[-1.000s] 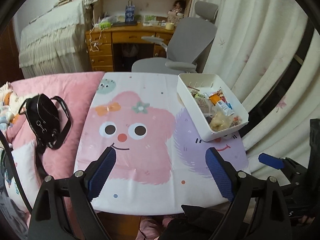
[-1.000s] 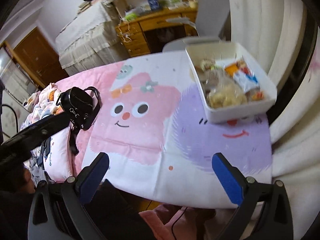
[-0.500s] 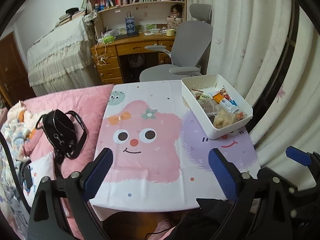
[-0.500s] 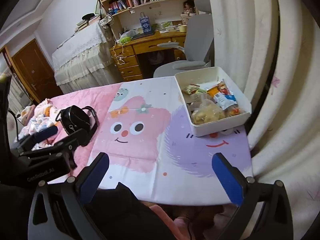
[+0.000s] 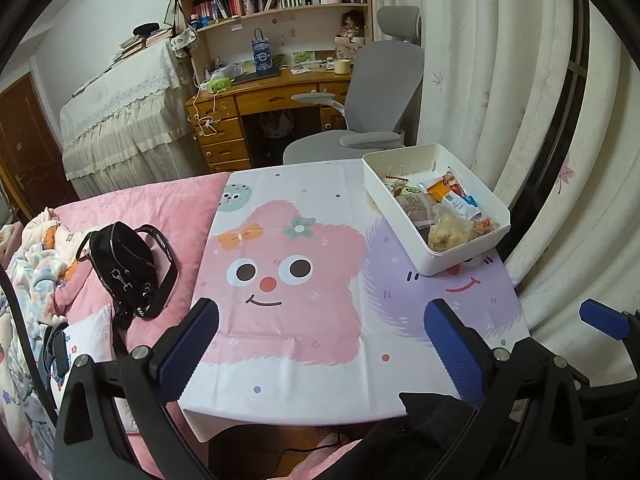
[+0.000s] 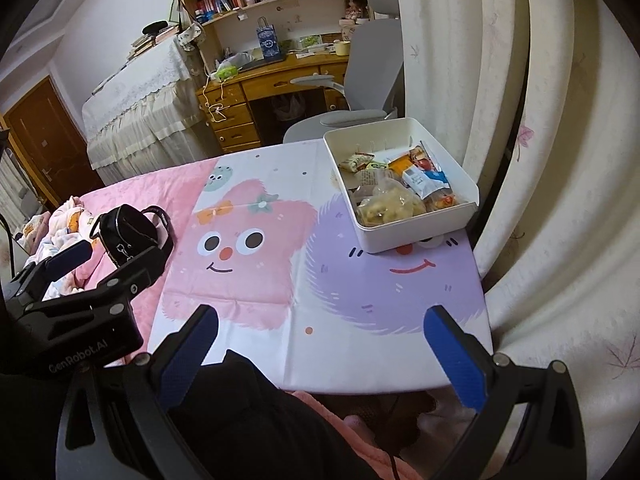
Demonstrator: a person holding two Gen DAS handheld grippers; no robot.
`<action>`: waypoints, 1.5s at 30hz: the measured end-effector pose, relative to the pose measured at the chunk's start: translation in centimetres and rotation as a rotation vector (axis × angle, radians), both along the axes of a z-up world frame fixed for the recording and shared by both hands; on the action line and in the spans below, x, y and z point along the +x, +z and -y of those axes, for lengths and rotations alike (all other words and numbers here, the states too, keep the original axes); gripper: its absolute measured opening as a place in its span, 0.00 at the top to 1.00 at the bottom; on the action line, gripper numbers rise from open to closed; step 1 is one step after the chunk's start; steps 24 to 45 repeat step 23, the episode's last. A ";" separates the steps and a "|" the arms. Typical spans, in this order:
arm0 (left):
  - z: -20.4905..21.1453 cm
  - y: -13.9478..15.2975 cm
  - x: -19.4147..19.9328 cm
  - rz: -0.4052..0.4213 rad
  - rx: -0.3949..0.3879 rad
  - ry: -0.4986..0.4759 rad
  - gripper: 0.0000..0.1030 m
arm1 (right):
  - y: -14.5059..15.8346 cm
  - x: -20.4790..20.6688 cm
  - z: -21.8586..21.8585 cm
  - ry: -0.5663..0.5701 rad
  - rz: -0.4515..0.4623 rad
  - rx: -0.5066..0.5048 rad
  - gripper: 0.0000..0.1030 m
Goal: Organize snacks
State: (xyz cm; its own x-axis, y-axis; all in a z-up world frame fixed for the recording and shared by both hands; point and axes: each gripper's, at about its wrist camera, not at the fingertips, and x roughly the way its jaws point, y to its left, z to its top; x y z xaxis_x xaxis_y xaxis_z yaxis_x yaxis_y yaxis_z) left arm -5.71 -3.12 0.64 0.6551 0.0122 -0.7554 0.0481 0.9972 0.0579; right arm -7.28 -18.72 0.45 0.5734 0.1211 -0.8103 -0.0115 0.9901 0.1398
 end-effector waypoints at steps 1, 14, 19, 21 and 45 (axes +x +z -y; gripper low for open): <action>0.1 -0.1 0.0 -0.003 0.000 0.000 0.01 | 0.0 0.0 0.0 0.000 -0.001 -0.002 0.00; 0.8 -0.8 1.0 -0.024 -0.001 -0.003 0.01 | -0.6 0.4 0.8 -0.016 -0.024 0.006 0.00; 0.7 -1.0 1.0 -0.028 0.001 0.010 0.01 | -0.8 0.6 0.9 -0.005 -0.026 0.009 0.00; 0.8 -1.1 1.1 -0.031 0.002 0.015 0.01 | -0.8 0.7 1.0 0.000 -0.027 0.010 0.00; 0.8 -1.1 1.1 -0.033 0.004 0.019 0.01 | -0.8 0.8 1.0 0.003 -0.029 0.011 0.00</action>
